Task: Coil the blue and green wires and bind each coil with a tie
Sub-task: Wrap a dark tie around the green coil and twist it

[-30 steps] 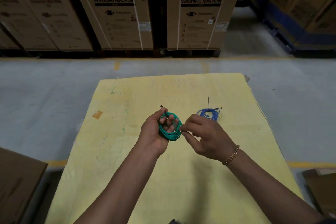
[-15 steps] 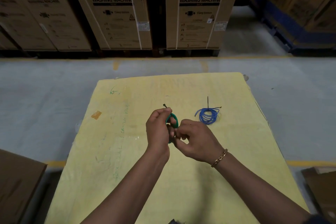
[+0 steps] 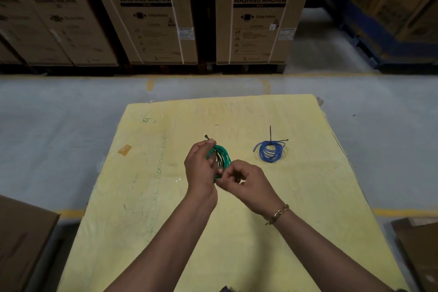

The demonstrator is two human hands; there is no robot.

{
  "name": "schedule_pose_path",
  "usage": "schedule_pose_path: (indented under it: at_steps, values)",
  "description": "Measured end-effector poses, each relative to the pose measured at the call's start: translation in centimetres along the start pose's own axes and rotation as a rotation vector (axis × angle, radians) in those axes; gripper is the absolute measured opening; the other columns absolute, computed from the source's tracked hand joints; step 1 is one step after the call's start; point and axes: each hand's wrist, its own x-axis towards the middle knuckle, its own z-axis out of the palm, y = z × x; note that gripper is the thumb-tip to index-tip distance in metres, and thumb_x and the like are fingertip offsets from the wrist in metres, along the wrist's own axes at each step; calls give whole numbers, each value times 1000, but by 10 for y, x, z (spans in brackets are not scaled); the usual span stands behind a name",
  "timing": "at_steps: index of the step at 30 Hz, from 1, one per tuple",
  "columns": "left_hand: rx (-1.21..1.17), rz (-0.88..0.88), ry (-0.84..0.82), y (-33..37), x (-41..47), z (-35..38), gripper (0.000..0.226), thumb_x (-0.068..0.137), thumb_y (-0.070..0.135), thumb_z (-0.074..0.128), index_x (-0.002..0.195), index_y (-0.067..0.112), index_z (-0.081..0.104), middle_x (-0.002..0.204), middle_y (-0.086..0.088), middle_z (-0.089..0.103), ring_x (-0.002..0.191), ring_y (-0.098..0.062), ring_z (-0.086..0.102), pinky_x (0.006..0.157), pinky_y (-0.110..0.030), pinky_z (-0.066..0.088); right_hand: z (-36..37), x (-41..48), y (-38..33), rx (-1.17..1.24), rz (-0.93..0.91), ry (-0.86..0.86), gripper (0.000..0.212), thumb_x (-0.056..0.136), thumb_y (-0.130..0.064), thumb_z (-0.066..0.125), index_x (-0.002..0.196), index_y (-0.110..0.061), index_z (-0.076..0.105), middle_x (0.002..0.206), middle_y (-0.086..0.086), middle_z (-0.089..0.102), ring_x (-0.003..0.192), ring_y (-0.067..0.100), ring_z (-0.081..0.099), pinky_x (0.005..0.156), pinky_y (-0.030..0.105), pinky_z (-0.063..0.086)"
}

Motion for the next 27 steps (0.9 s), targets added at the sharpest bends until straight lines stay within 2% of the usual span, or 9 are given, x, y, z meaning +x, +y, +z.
schedule_pose_path:
  at_steps: [1, 4, 7, 10, 13, 16, 20, 24, 27]
  values:
    - [-45, -40, -50, 4, 2, -3, 8, 94, 15, 60, 87, 13, 63, 53, 4, 34, 43, -12, 23, 46, -25, 28, -6, -1, -1, 151, 48, -2, 7, 79, -17, 72, 79, -17, 66, 68, -14, 60, 63, 4, 51, 57, 18, 42]
    - [-221, -195, -212, 17, 5, -17, 13, 94, 19, 59, 82, 15, 63, 48, 6, 28, 33, -8, 20, 40, -21, 29, -25, 0, -1, 546, 184, 142, 23, 84, -6, 60, 103, -16, 68, 77, 1, 63, 69, 16, 59, 55, 24, 48]
    - [-256, -263, -331, 20, 5, -27, 7, 86, 20, 64, 81, 16, 65, 49, 7, 27, 32, -7, 20, 41, -21, 26, -40, 3, -4, 564, 174, 283, 45, 98, 1, 54, 131, -28, 53, 93, 7, 75, 80, 19, 71, 63, 27, 56]
    - [-177, -300, -454, 22, 1, -31, 8, 84, 21, 63, 80, 15, 65, 49, 6, 26, 34, -7, 17, 41, -21, 25, -50, 9, -7, 645, 173, 353, 59, 99, -5, 57, 144, -34, 34, 106, 8, 78, 84, 17, 74, 66, 25, 57]
    - [-49, -333, -600, 23, -6, -34, 10, 85, 18, 61, 77, 14, 64, 46, 7, 25, 38, -9, 11, 40, -22, 26, -58, 13, -19, 733, 197, 305, 39, 97, -8, 60, 134, -17, 52, 110, 10, 77, 67, 11, 67, 55, 18, 48]
    - [81, -296, -709, 24, -10, -35, 5, 81, 18, 66, 80, 13, 65, 47, 7, 25, 35, -6, 17, 42, -22, 25, -60, 11, -30, 552, 143, 193, 15, 95, -12, 62, 106, -9, 71, 93, 8, 78, 56, 9, 55, 52, 21, 37]
    - [230, -245, -725, 27, -10, -34, 8, 81, 20, 65, 79, 13, 66, 50, 6, 23, 37, -6, 19, 48, -25, 20, -55, 4, -36, 291, 22, 23, 20, 99, -14, 58, 103, -14, 77, 64, 0, 60, 62, 13, 45, 52, 22, 37]
    - [257, -245, -711, 26, -10, -33, 11, 82, 21, 63, 75, 13, 66, 50, 5, 23, 37, -7, 18, 47, -23, 22, -52, 4, -39, 179, -24, -107, 20, 98, -9, 59, 106, -18, 75, 66, -3, 60, 61, 6, 49, 57, 12, 39]
    - [309, -209, -699, 25, -10, -32, 13, 83, 25, 63, 75, 15, 64, 53, 4, 22, 39, -8, 17, 47, -24, 22, -50, 7, -38, 86, -40, -65, 12, 96, -12, 65, 93, -17, 75, 75, 13, 67, 61, 5, 53, 61, 13, 42]
